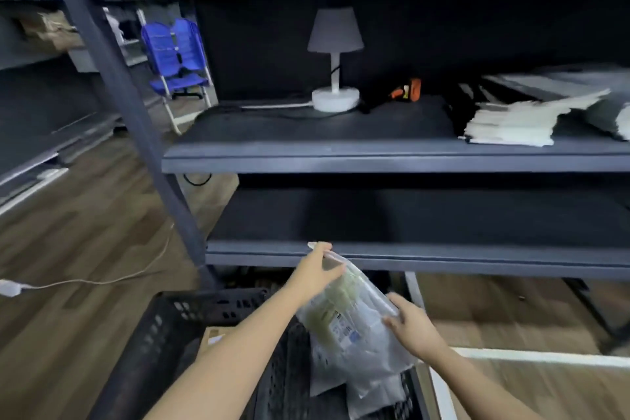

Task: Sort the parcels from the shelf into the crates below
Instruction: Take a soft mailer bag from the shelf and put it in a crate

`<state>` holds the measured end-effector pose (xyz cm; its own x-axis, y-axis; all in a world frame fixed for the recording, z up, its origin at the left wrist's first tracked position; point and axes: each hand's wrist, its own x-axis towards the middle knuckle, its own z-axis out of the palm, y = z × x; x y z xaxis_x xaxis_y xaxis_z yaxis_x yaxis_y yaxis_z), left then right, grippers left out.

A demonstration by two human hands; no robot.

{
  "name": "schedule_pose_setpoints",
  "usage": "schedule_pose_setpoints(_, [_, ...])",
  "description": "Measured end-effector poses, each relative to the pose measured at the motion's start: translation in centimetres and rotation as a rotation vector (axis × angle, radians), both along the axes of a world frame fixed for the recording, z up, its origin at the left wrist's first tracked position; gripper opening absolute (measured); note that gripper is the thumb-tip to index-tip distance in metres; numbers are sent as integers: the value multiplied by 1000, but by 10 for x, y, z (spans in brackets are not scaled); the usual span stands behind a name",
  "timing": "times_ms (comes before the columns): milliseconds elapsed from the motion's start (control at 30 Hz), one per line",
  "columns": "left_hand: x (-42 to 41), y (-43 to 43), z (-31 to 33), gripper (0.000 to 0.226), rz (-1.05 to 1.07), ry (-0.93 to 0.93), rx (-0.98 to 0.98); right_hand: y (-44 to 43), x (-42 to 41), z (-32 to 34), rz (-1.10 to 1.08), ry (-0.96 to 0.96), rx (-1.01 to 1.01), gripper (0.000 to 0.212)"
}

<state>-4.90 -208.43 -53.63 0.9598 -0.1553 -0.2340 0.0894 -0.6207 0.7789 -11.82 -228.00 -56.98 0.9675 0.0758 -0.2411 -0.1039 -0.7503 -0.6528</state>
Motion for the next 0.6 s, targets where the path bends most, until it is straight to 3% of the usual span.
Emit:
schedule_pose_setpoints(333, [7, 19, -216, 83, -48, 40, -26, 37, 40, -204, -103, 166, 110, 38])
schedule_pose_setpoints(600, [10, 29, -326, 75, 45, 251, 18, 57, 47, -271, -330, 320, 229, 50])
